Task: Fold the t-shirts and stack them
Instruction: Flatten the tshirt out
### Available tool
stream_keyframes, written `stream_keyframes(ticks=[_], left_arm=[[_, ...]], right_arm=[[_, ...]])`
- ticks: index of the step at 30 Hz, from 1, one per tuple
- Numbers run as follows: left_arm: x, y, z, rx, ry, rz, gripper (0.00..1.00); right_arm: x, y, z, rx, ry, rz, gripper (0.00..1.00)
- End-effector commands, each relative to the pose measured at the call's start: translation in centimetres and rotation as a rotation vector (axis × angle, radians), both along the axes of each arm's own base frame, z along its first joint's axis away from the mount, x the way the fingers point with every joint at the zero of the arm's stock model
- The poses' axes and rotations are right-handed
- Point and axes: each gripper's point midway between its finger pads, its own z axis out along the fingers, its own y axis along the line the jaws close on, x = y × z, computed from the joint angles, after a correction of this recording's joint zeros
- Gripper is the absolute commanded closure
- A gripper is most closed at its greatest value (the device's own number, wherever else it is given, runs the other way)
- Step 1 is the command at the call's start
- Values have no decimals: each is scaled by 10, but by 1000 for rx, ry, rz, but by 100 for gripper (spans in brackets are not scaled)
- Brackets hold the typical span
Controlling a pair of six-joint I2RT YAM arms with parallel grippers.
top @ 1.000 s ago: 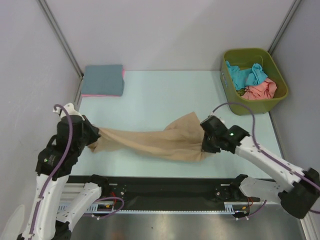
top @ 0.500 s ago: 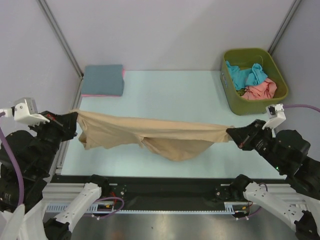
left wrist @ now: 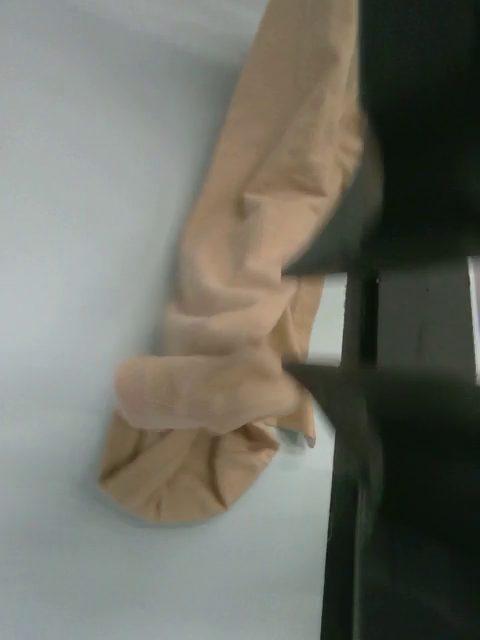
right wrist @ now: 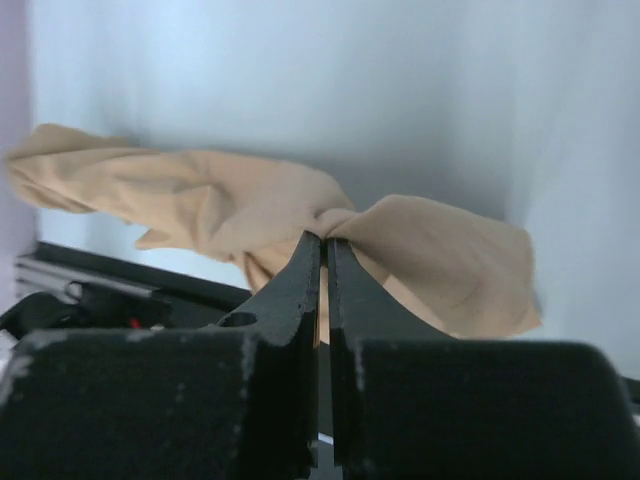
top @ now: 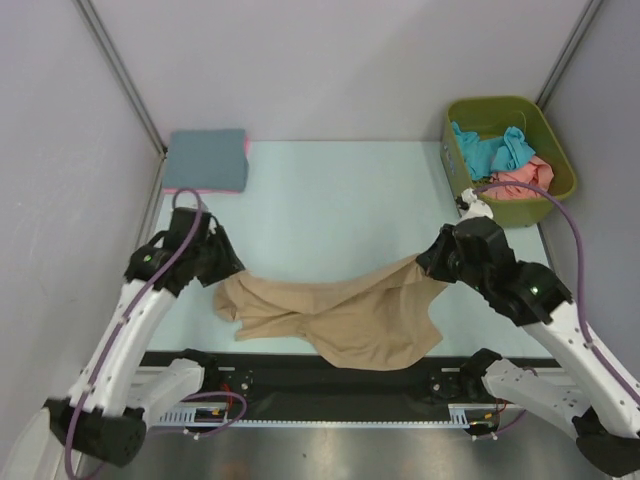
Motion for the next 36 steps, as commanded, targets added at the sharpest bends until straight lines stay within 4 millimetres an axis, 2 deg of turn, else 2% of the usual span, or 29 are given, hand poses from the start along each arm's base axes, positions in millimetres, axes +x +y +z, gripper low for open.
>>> stream_keyframes(ticks=[1,3,4,5,6,7,8,9,11,12,14,15,18,19,23,24,25,27,30,34,35,36], left_arm=[[12,-12,-39,-16,99,-36,45],[21,-5,-38,27,82,-9,29],[18,-6,-38,23,92,-20,17],[14,-10,-40,1,110,-16,10],[4,-13,-52,-13,140,-24,10],[0,-15,-61,-20,154,-20,13],[-6,-17,-72,-42,179,7,17],[-19,-15,-96,-36,244,24,24],[-30,-16,-112,-69,284,80,28],[-41,-17,-128,-67,333,90,30],[-45,-13,-144,-69,356,172,31],[-54,-10,-159,-61,393,202,31],[-53,-6,-177,-66,390,263,33],[-47,-2,-177,-45,362,276,32],[-44,6,-191,18,378,281,23],[-47,5,-199,26,412,270,25],[-41,0,-200,6,397,257,28],[-42,-4,-205,-8,416,247,42],[-44,-3,-201,-7,412,245,48],[-51,-3,-193,-36,390,246,49],[-52,-5,-193,-50,392,253,47],[-53,-5,-193,-57,395,254,40]], right_arm=[[7,-11,-25,-42,118,-43,100],[11,-19,-44,-99,187,-31,100],[14,-26,-48,-77,221,-45,100],[16,-29,-50,-75,236,-49,100],[18,-33,-52,-68,248,-54,100],[17,-30,-51,-44,247,-21,100],[20,-35,-51,-35,246,-35,100],[20,-35,-50,-26,246,-32,100],[20,-35,-50,-21,246,-15,100],[21,-38,-51,-21,246,-23,100],[22,-39,-52,-18,248,-25,100],[22,-40,-53,-13,248,-30,100],[23,-38,-54,17,247,-28,100],[23,-37,-53,29,248,-25,100],[21,-36,-50,44,241,-29,100],[20,-37,-49,43,239,-28,100],[19,-37,-50,41,243,-31,100],[19,-38,-49,39,242,-31,100],[19,-40,-46,37,233,-39,100],[20,-39,-43,46,226,-45,100],[19,-39,-44,48,228,-46,100],[19,-39,-45,47,229,-46,100]])
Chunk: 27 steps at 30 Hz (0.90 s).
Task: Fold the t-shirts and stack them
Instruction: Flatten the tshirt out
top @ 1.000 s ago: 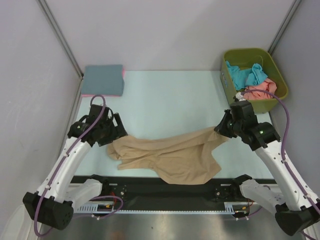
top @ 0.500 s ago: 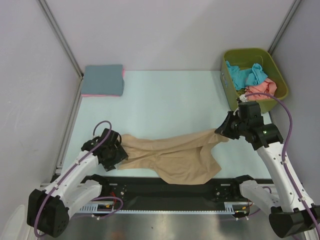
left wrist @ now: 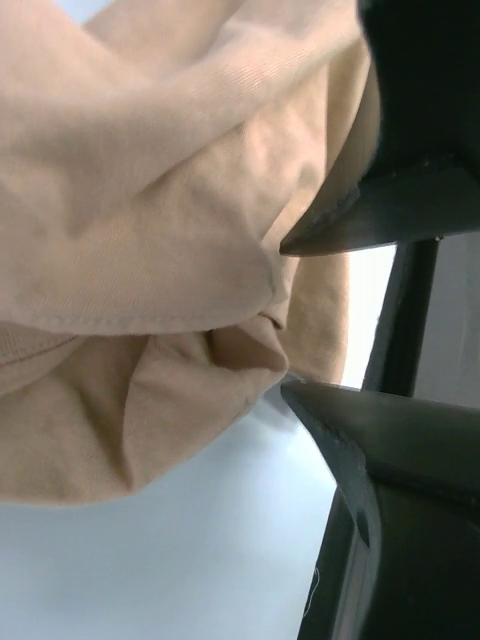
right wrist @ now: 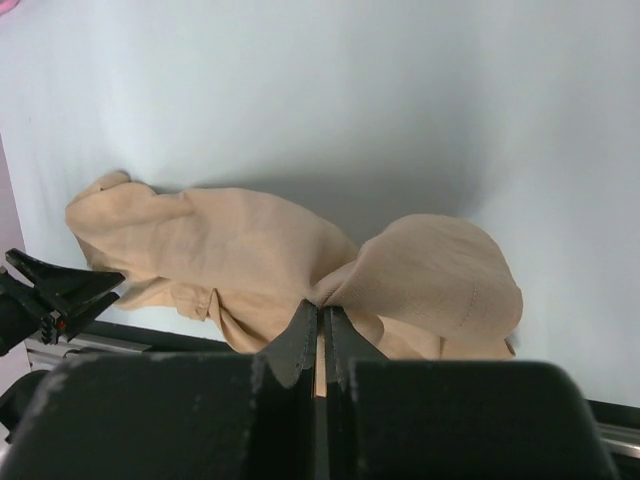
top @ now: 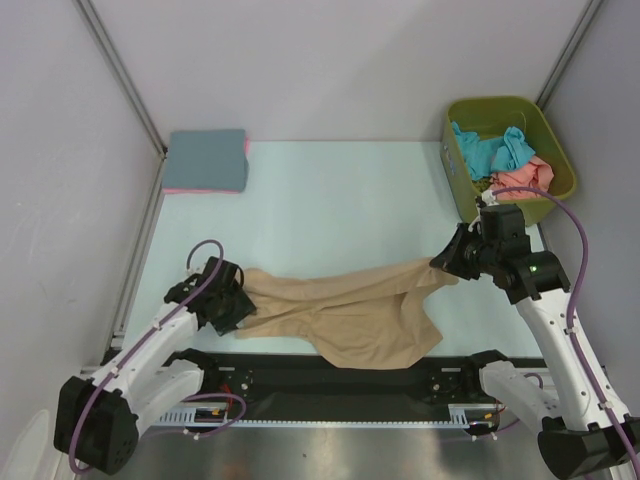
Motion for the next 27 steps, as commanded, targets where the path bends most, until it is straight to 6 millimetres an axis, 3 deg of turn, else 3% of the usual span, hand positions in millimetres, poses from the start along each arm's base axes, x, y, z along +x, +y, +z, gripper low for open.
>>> stream_keyframes(ticks=[1,4,10,14,15,16,17,18,20,21,23,24,26,27], left_arm=[[-8,-3,1,-37,7,34,36],[-20,-2,-5,-42,55,47,34],[-25,-8,-21,-89,62,68,48],[-17,-6,-16,-68,45,57,72],[-10,-7,-8,-74,8,57,89],[-9,-6,-2,-71,-5,54,100],[-6,-5,7,-66,-31,52,100],[9,-4,31,-60,-104,51,100],[18,2,66,-29,-198,18,100],[30,6,106,-16,-292,23,100],[41,10,155,-2,-434,-7,100],[48,11,199,-20,-546,-5,100],[50,18,243,1,-666,-9,100],[51,20,284,-15,-768,-3,100]], right_arm=[[4,1,15,20,-54,-5,100],[4,1,15,19,-55,-2,100],[4,1,19,21,-64,0,100],[4,0,22,20,-73,1,100],[4,1,22,22,-71,3,100],[4,1,23,20,-77,6,100],[5,1,24,19,-77,4,100],[7,0,27,13,-87,0,100],[9,-2,32,4,-101,-8,100],[11,-4,35,-6,-113,-14,100],[18,-7,47,-23,-152,-13,100],[21,-10,52,-40,-167,-24,100],[27,-13,73,-62,-228,-23,100],[30,-17,83,-78,-263,-35,100]])
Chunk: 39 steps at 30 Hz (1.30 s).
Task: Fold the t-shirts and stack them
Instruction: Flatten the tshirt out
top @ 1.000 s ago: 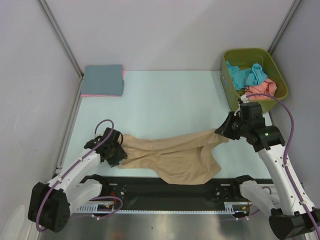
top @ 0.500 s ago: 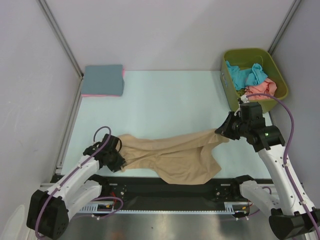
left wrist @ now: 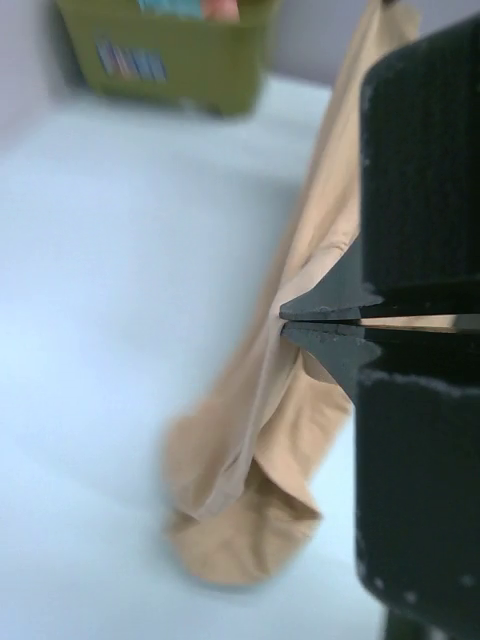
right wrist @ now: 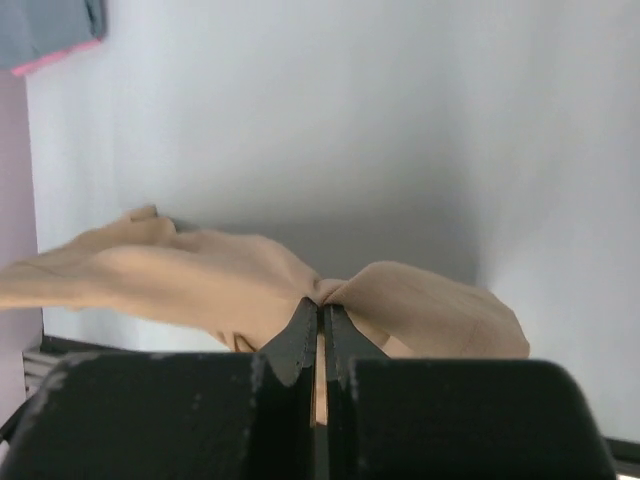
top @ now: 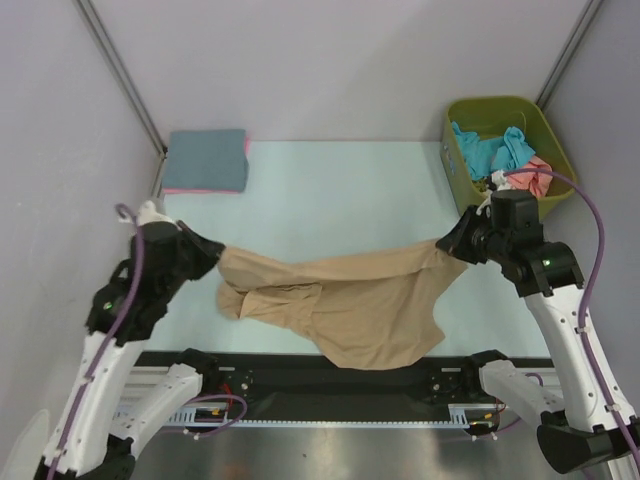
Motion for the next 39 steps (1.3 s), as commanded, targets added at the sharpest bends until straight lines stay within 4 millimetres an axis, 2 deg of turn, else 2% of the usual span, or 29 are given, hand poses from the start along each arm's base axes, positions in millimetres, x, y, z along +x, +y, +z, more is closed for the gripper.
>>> stream_keyframes(ticks=[1,2,3,4,5,6,7,8,9,10,11,13,14,16,17,18,21,25,28,29,30,31,32,34,35,36,37,38,39], left_arm=[[-6,25,88,84,-244,23,100],[-7,26,108,80,-297,14,100],[-11,27,142,64,-393,13,100],[-15,30,158,82,-438,4,100],[-23,35,187,76,-514,12,100],[-27,39,200,103,-545,10,100],[-32,44,214,113,-582,22,100],[-46,54,247,112,-661,49,100],[-48,57,260,130,-684,56,100],[-57,66,289,155,-751,74,100],[-70,72,306,159,-802,86,100],[-70,75,329,207,-841,88,100],[-89,83,356,193,-919,108,100],[-88,83,375,206,-952,106,100],[-102,88,392,192,-1009,119,100],[-106,88,402,194,-1044,118,100],[-116,92,419,189,-1114,134,100],[-105,83,423,198,-1125,105,100],[-68,69,405,225,-1048,77,100],[-55,68,397,235,-1017,87,100],[-30,63,381,260,-953,95,100],[-16,64,372,282,-916,115,100],[4,65,354,327,-853,138,100],[37,62,336,418,-804,148,100],[59,60,314,457,-746,159,100],[72,67,313,476,-737,217,100],[95,63,303,509,-705,208,100],[118,61,282,555,-657,205,100],[135,59,284,581,-689,204,100]], right_arm=[[19,-15,55,-59,-200,-34,100],[19,-17,76,-59,-261,-42,100],[20,-22,87,-80,-301,-56,100],[20,-25,97,-86,-335,-64,100],[16,-29,117,-86,-398,-72,100],[14,-30,127,-92,-432,-67,100],[11,-31,138,-91,-470,-66,100],[4,-33,150,-89,-516,-66,100],[-1,-33,164,-81,-568,-60,100],[-9,-32,177,-66,-620,-48,100],[-9,-30,177,-64,-621,-37,100],[-20,-29,193,-48,-681,-23,100],[-23,-27,198,-40,-699,-10,100],[-33,-28,213,-23,-751,-7,100],[-36,-28,218,-16,-767,-10,100],[-42,-30,225,-7,-795,-15,100],[-51,-33,240,12,-839,-34,100],[-56,-37,250,24,-866,-57,100],[-37,-30,238,28,-817,-43,100],[-26,-25,230,32,-787,-34,100],[-9,-20,217,50,-749,-41,100],[2,-16,209,57,-717,-40,100],[24,-9,193,58,-653,-31,100],[51,2,170,100,-589,-29,100],[64,7,157,116,-553,-29,100],[86,15,135,125,-500,-31,100],[100,20,122,136,-470,-26,100],[110,29,113,150,-455,0,100],[133,36,96,148,-424,0,100]])
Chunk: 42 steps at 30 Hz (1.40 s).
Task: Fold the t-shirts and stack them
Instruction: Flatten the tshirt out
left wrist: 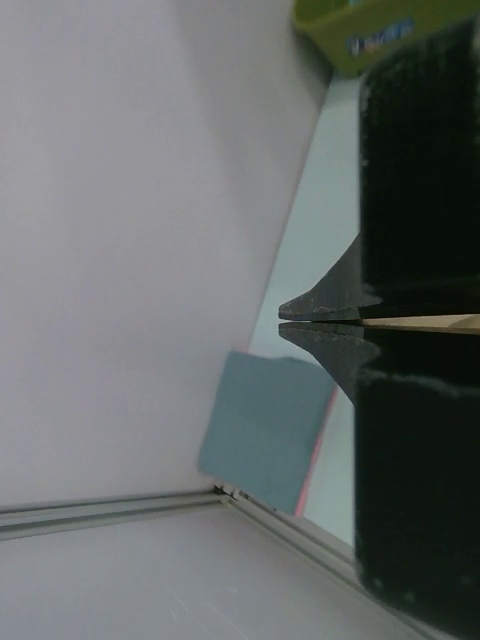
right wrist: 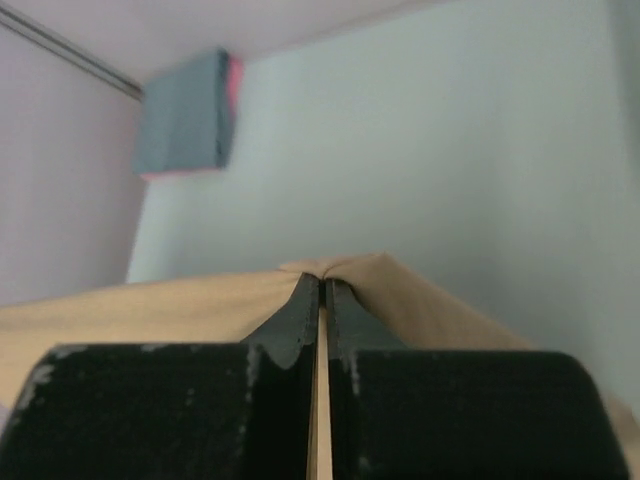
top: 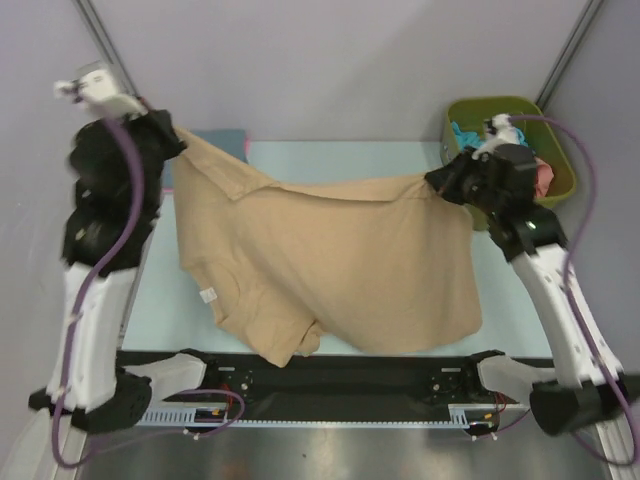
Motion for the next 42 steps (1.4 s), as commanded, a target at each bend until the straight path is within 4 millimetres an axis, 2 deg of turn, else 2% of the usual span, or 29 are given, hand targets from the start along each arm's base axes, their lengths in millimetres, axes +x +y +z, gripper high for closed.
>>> stream_keyframes(ticks=[1,2,6,7,8,10,11,12,14,15,16,17,19,20,21,23,24,25,26,27,28,29,31,33,34,35,39,40,42], left_arm=[[71,7,-18,106,4,110,100],[108,4,-39,126,68,117,100],[190,-16,-68,169,117,77,100],[202,-14,-71,191,125,103,100],[226,-14,-73,195,129,116,100],[245,-17,-68,203,104,100,100],[256,-21,-70,199,90,59,100],[271,-25,-75,179,76,34,100],[286,-26,-87,172,83,18,100],[300,-28,-108,163,118,10,100],[305,-31,-118,161,134,-8,100],[308,-31,-132,157,167,-10,94],[308,-27,-151,134,225,25,65],[303,-23,-156,127,249,50,49],[294,-15,-170,137,311,109,46],[269,-22,-158,150,325,130,42],[256,-19,-183,175,399,161,42],[231,-26,-164,161,377,154,42],[216,-27,-170,156,401,152,44],[197,-30,-208,117,490,146,45],[180,-35,-220,73,521,117,47],[145,-33,-245,40,582,89,58],[108,-48,-280,-86,677,14,80],[59,-49,-320,-173,779,-2,86],[41,-54,-332,-207,819,-27,87],[15,-52,-364,-217,911,-18,87],[-35,-60,-383,-257,967,3,82],[-55,-59,-394,-225,1038,34,68],[-75,-54,-416,-276,1117,141,67]], right_arm=[[58,23,-33,42,44,23,100],[69,26,-39,2,40,20,100],[127,43,-69,-63,87,34,100],[149,50,-102,-76,158,37,100],[163,56,-88,-54,134,44,100],[188,57,-101,-52,166,26,100],[205,57,-127,-63,222,15,100],[219,58,-114,-51,206,9,100],[241,56,-143,-64,256,10,99],[248,54,-136,-69,239,4,97],[252,50,-140,-68,245,-4,90],[254,51,-144,-55,255,14,73],[252,47,-148,-75,290,6,51],[248,44,-149,-101,304,0,40],[236,41,-150,-126,344,-3,39],[220,42,-149,-193,358,-1,37],[207,40,-152,-225,394,-7,36],[192,35,-150,-249,410,-24,34],[180,34,-153,-267,429,-16,33],[165,34,-160,-289,467,-11,33],[151,30,-149,-283,461,-22,33],[131,26,-177,-282,551,-27,36],[96,11,-201,-272,641,-59,49],[76,-9,-219,-288,687,-147,61],[68,-22,-228,-303,697,-193,66],[49,-32,-245,-300,717,-216,72],[30,-60,-271,-163,773,-307,71],[30,-65,-274,-129,785,-311,68],[30,-67,-277,-128,796,-318,66]])
